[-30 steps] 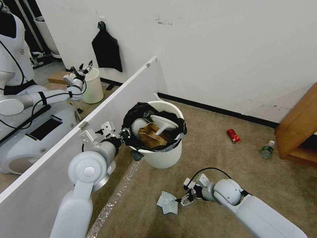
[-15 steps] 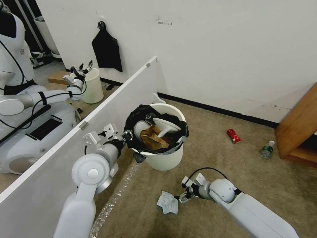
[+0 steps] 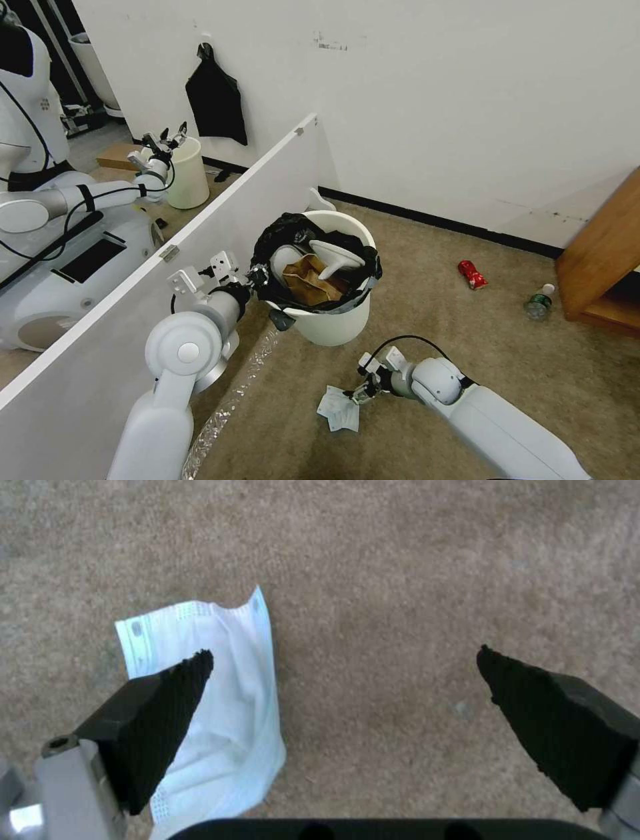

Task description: Pick up the trash bin, then pick up the garbage from the floor and place it into the trash bin.

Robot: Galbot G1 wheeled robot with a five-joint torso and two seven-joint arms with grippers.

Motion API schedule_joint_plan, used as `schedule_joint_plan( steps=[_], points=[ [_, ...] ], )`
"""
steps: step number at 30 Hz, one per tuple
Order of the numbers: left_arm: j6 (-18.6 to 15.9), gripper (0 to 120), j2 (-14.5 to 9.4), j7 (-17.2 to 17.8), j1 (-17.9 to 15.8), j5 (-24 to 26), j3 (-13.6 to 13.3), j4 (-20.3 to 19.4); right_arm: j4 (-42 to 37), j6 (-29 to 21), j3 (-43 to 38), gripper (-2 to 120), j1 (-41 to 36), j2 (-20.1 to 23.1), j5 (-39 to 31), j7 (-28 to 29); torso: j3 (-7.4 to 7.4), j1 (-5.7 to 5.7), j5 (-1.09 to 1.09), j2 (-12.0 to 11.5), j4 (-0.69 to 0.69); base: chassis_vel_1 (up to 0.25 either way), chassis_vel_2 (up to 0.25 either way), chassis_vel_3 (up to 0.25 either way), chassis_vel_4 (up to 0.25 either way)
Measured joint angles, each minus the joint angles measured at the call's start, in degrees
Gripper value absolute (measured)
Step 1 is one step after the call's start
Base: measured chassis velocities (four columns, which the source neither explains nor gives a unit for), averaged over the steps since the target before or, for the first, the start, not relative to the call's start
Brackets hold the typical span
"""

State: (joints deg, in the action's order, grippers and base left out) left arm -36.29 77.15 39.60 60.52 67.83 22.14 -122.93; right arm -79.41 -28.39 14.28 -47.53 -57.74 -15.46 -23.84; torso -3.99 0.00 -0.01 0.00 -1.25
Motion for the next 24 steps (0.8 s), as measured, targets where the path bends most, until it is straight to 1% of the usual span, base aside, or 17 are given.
schedule_joint_plan(
  steps=[8, 24],
  points=[
    [0.0, 4, 0.0, 0.0, -0.2, 0.0, 0.1, 0.0, 1.3, 0.7, 1.4, 100, 0.6, -1.0, 0.0, 0.0, 0.0, 0.0, 0.0, 0.0, 0.0, 0.0, 0.0, 0.0, 0.0],
    [0.1, 4, 0.1, -0.4, -0.4, 0.0, 0.3, 0.7, 6.6, 2.9, 3.1, 100, 1.4, -3.8, 0.7, 0.2, 0.0, 0.0, 0.0, 0.0, 0.0, 0.0, 0.0, 0.0, 0.0]
  ],
)
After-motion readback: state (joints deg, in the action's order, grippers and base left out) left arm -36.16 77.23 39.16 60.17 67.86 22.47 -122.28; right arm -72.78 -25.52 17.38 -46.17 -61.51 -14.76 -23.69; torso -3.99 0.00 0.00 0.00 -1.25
